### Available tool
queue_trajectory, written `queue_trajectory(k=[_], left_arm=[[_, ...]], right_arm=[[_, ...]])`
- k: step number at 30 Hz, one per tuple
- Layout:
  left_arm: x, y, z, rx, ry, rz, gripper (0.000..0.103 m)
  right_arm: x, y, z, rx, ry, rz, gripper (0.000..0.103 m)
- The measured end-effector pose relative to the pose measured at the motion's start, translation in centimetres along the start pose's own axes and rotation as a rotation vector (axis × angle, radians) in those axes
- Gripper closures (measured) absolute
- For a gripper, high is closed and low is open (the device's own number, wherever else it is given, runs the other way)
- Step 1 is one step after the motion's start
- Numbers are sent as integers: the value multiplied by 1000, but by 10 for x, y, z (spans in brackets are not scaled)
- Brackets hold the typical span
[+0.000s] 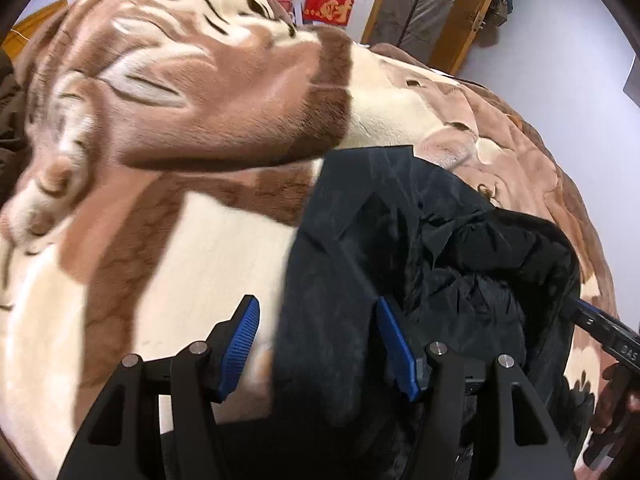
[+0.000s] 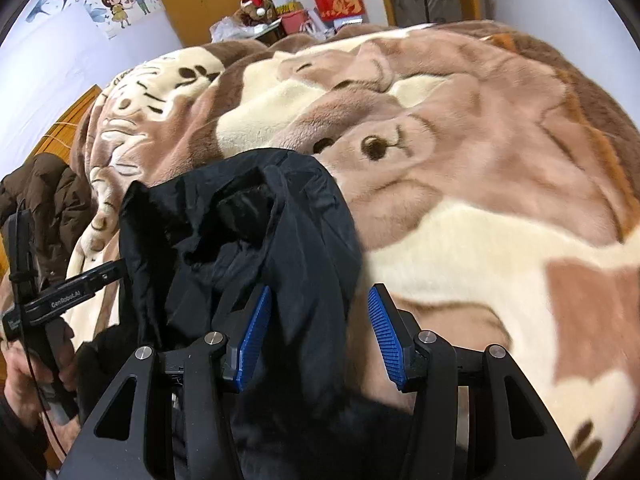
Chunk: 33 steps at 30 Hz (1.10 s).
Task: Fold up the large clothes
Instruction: 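Grasp the hem with both tools and fold it up toward the collar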
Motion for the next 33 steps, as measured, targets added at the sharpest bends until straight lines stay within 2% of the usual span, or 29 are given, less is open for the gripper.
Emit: queue_trajectory(k=[1,2,3,4,5,8,12,16,20,26,29,33], left_arm=[[-1,0,5,1,-8,-3,42],[-1,0,9,3,-15,-6,50],[-2,-1,13,8,-33,-10,73],[-4,-2,16,18,-46,-13,90],[-6,-3,16,20,-59,-11,90],[-18,-3,-4,-40,-64,57,95],[-33,-13,-57,-130,-113,85,95],[-44,-36,-118,-216,-184,84,95],[-50,-76,-167,-261,-214,83,95],[-46,-146,-196,-236,-204,79,95],[-31,-183,-193,-182,-181,39,95],[-9,-220,-179,-77,-109,-5,95]], right_arm=[[0,3,8,17,3,14,52],[-1,5,13,31,7,27,52],[-1,5,17,44,14,43,52],[-1,6,17,43,19,51,73],[2,5,15,43,24,47,93],[8,6,-9,-19,34,26,95],[10,-4,-63,-112,77,30,95],[8,-30,-120,-185,131,53,95],[5,-77,-165,-219,161,79,95],[2,-156,-175,-135,157,106,95],[1,-194,-160,-58,132,106,95],[-2,-227,-141,36,106,109,95]])
Point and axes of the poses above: each gripper's, at about its wrist camera, not at the fingertips, and z roughly the way its jaws point, x to its left, y to its top, the point moved 6 cm from there along z, roughly the way its jaws point, and after that the axes turned 13 degrees about -y, right-handed, at the moved point
